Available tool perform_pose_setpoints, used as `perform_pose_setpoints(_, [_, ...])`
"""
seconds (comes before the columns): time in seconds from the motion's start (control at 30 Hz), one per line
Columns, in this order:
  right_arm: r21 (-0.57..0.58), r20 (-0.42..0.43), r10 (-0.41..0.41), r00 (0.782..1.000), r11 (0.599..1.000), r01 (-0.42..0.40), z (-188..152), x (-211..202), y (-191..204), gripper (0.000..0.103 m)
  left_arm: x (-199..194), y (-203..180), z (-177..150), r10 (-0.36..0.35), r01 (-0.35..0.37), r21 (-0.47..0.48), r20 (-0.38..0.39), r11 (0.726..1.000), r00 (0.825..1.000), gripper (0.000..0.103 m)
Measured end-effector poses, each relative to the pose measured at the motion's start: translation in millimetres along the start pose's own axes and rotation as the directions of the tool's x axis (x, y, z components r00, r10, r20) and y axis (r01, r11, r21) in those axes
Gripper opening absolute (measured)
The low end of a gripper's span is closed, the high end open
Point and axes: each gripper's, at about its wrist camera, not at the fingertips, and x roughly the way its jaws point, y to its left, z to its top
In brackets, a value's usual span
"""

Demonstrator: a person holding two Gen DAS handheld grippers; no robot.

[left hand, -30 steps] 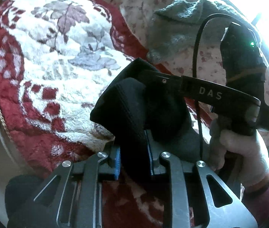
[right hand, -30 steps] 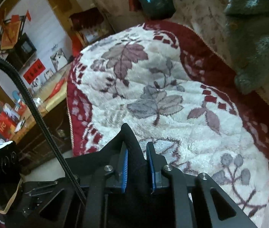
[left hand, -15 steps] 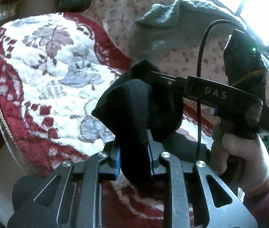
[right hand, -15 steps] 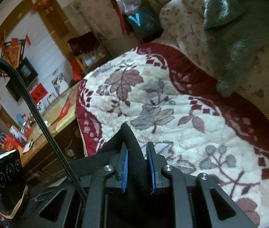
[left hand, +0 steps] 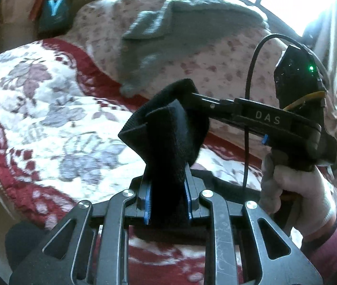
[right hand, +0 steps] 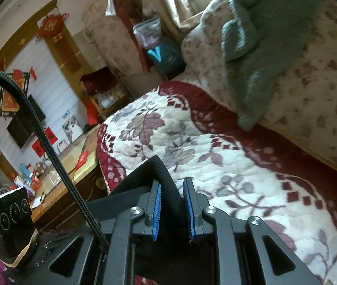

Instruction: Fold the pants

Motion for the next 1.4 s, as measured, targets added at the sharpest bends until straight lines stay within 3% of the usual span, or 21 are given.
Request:
perform_pose_setpoints(0.43, [0.141, 0.096, -0.078, 0.992, 0.988, 0.064, -47.8, -96.2, -62.8, 0.016, 24.5, -88.4, -21.3, -0.121, 0.133, 0.151, -0.082, 0.980, 0.989, 0.020])
perform_pose_setpoints(0.67, [0.257, 0.152, -0.106, 0.983, 0.964, 0.064, -80.1, -134.2, -102.5, 0.010, 51.7, -127.1, -42.4, -0.137, 0.171, 0.215, -0.167, 0.961, 0.976, 0.019])
perform_pose_setpoints(0.87, [0.333, 0.073, -0.153, 0.985, 0.935, 0.121, -122.1, -136.3, -130.6, 0.010, 70.5, -131.1, -61.5, -0.146, 0.212, 0.236, -0.269, 0.948, 0.952, 0.020])
perform_pose_setpoints(0.93, [0.394, 0.059, -0.176, 0.983, 0.909, 0.139, -137.6, -137.9, -142.3, 0.013, 76.0, -128.7, -66.3, -0.159, 0.233, 0.228, -0.302, 0.945, 0.940, 0.020])
perform_pose_setpoints(1.0, [0.461, 0.065, -0.178, 0.982, 0.878, 0.128, -151.0, -142.6, -151.1, 0.017, 78.4, -125.9, -69.6, -0.183, 0.261, 0.216, -0.325, 0.941, 0.928, 0.029])
perform_pose_setpoints(1.1, [0.542, 0.124, -0.160, 0.979, 0.837, 0.069, -167.7, -156.9, -158.4, 0.028, 78.4, -125.8, -72.9, -0.282, 0.365, 0.164, -0.380, 0.916, 0.881, 0.047])
perform_pose_setpoints(1.13, [0.563, 0.140, -0.153, 0.978, 0.825, 0.049, -170.9, -161.5, -159.6, 0.033, 76.5, -128.2, -74.3, -0.327, 0.412, 0.147, -0.400, 0.899, 0.856, 0.047])
perform_pose_setpoints(1.17, [0.578, 0.152, -0.148, 0.977, 0.815, 0.034, -172.8, -165.0, -160.4, 0.038, 74.4, -130.9, -74.8, -0.341, 0.430, 0.147, -0.411, 0.891, 0.846, 0.047])
perform_pose_setpoints(1.2, [0.596, 0.169, -0.145, 0.975, 0.803, 0.016, -174.5, -169.6, -160.8, 0.040, 70.5, -134.7, -75.7, -0.346, 0.443, 0.162, -0.417, 0.882, 0.841, 0.047])
perform_pose_setpoints(1.27, [0.614, 0.202, -0.131, 0.971, 0.789, -0.021, -176.8, -180.0, -157.4, 0.049, 60.1, -138.6, -76.0, -0.331, 0.436, 0.214, -0.396, 0.874, 0.857, 0.047])
perform_pose_setpoints(1.4, [0.581, 0.174, -0.079, 0.982, 0.813, -0.038, -174.6, -183.4, -137.9, 0.052, 47.3, -127.7, -73.9, -0.312, 0.424, 0.253, -0.385, 0.870, 0.869, 0.047])
